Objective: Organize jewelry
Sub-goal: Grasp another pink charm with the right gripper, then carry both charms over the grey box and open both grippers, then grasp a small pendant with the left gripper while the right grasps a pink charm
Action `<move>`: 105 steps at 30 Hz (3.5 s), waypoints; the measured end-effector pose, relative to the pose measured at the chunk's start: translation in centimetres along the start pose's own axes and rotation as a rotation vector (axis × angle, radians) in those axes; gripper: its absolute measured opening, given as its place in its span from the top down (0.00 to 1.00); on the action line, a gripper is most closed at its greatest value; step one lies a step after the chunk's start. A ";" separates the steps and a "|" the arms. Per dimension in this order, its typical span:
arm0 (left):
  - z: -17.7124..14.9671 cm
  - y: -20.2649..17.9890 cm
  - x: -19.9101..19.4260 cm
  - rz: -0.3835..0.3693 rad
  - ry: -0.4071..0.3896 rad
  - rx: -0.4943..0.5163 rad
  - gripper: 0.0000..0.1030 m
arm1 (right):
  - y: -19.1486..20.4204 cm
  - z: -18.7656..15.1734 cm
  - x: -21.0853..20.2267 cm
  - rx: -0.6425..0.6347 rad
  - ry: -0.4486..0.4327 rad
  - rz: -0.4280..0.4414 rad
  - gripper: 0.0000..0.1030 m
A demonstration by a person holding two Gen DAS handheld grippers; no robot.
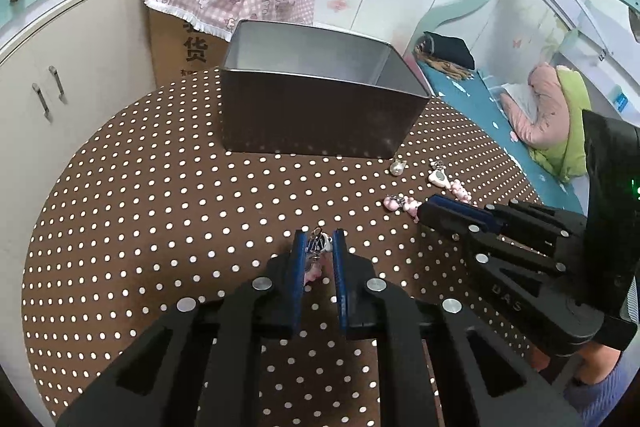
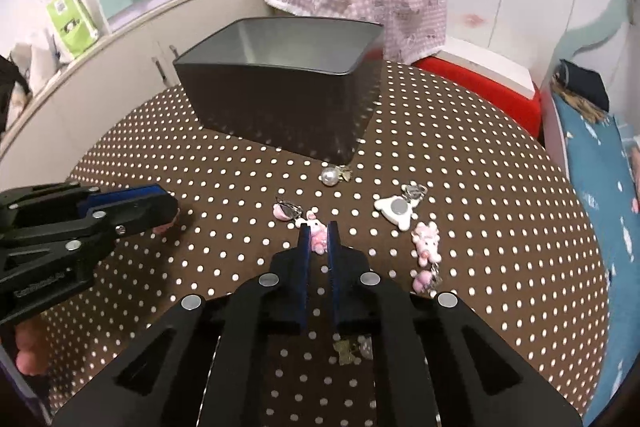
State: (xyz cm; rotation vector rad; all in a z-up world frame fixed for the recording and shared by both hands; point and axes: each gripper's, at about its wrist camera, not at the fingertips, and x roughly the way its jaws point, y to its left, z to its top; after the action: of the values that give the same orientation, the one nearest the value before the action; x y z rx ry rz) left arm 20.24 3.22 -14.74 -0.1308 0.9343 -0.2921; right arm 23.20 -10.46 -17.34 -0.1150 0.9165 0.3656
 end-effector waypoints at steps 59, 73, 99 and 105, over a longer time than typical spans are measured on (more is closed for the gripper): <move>13.5 2.1 1.8 -0.073 0.009 -0.068 0.89 | -1.3 12.5 1.0 0.110 -0.043 0.166 0.84; 12.5 3.6 4.3 -0.063 0.046 -0.125 0.81 | -1.4 11.6 3.3 0.130 -0.021 0.168 0.82; 6.1 -3.2 -2.9 -0.041 -0.091 -0.106 0.53 | -8.0 3.1 -8.1 0.218 -0.153 0.057 0.51; 2.9 -6.5 -1.1 -0.051 -0.036 -0.031 0.53 | -9.4 -0.1 -7.6 0.245 -0.120 0.040 0.51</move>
State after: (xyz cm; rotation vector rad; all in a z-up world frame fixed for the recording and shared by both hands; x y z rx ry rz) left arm 20.71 -2.72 -10.62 -0.1877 0.9004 -0.3213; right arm 22.31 -21.25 -11.97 0.1489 0.8385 0.2909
